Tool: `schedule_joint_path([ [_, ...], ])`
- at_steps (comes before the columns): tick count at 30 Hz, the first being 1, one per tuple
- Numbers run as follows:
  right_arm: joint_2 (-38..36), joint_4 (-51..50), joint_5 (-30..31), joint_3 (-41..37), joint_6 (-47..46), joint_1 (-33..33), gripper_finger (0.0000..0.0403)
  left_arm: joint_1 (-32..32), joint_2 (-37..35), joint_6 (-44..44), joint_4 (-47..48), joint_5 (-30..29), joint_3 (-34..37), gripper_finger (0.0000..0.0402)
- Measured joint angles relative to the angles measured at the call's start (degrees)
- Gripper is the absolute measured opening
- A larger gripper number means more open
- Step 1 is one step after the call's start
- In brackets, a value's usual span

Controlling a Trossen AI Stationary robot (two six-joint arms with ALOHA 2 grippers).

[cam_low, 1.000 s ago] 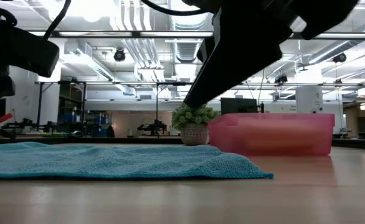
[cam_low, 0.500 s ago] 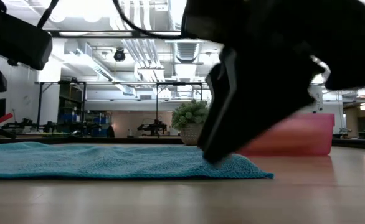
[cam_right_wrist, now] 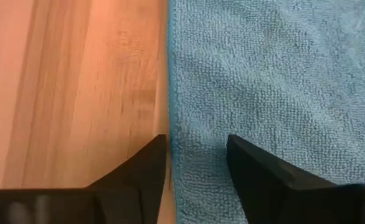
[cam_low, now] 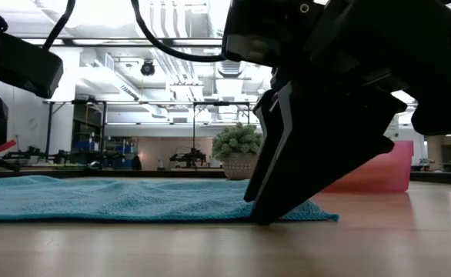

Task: Fold microfiber towels
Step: Fold the blue towel

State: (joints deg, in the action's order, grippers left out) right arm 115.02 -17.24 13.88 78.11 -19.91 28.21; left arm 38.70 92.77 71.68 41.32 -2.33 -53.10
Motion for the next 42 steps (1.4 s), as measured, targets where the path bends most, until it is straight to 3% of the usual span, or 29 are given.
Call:
schedule_joint_path([
  [4, 0.1, 0.3, -0.9, 0.0, -0.1, 0.0, 0.0122, 0.0, 2.2, -0.3, 0.0, 0.9, 0.0, 0.0116],
  [10, 0.1, 0.3, -0.9, -0.1, 0.6, 0.0, 0.0033, 0.0, 3.0, -1.8, 0.5, 1.9, -0.5, 0.0020],
  [12, 0.1, 0.1, -0.8, 0.0, 1.5, 0.0, 0.0016, 0.0, 2.0, -2.1, 0.2, 2.2, -0.5, 0.0007],
  [19, -3.5, -5.3, 0.4, 0.3, 2.7, -0.2, 0.0009, 1.0, -4.1, 0.6, 8.8, 2.0, -1.7, 0.0001],
  [24, -6.2, -8.3, -0.4, 0.3, 1.4, 0.2, 0.0009, 2.0, -8.3, 3.9, 8.9, 2.9, -1.7, 0.0001],
  [32, -7.3, -9.8, -10.9, 0.6, 1.5, 2.3, 0.0009, 3.6, -11.6, 9.9, 5.4, 9.0, -1.8, 0.0001],
  [38, -7.3, -12.2, -9.9, 2.8, 2.7, 2.4, 0.0009, 4.0, -11.8, 10.5, 8.5, 8.7, -2.0, 0.0001],
  [42, -7.4, -17.1, -6.0, 5.7, 4.5, 2.1, 0.0009, 3.9, -11.6, 10.5, 13.1, 7.5, -1.9, 0.0001],
])
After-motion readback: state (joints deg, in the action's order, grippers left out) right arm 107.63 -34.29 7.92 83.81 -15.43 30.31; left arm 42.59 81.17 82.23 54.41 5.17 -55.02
